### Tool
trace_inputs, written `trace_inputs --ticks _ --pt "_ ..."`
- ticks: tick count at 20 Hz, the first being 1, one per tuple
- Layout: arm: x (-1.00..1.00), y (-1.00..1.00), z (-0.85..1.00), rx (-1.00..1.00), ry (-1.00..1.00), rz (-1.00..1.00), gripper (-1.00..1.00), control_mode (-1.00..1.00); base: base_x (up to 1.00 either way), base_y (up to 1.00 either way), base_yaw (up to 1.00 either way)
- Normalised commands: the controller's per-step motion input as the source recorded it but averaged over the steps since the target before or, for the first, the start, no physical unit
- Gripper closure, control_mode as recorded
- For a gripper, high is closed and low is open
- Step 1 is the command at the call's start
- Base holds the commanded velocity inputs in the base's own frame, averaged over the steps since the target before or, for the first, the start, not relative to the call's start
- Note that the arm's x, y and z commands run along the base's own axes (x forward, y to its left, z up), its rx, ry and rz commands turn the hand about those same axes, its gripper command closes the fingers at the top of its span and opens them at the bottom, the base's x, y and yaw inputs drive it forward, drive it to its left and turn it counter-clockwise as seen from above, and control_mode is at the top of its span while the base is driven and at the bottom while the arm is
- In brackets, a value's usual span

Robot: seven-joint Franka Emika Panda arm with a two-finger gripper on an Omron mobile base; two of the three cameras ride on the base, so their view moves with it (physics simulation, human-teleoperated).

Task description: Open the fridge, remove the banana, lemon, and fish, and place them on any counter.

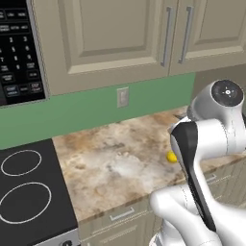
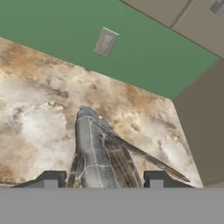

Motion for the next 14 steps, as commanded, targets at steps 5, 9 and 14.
trace_inputs --ticks 5,9,14 --pt "0.16 0.30 -0.42 -0.05 0.16 0.08 1.00 -1.00 0.00 0.00 0.00" --pt "0.18 0.11 -0.49 -0.01 0.23 0.08 1.00 -1.00 0.00 0.00 0.00" --pt "0.47 0.00 -0.50 0.00 0.26 0.11 1.00 -1.00 0.00 0.00 0.00"
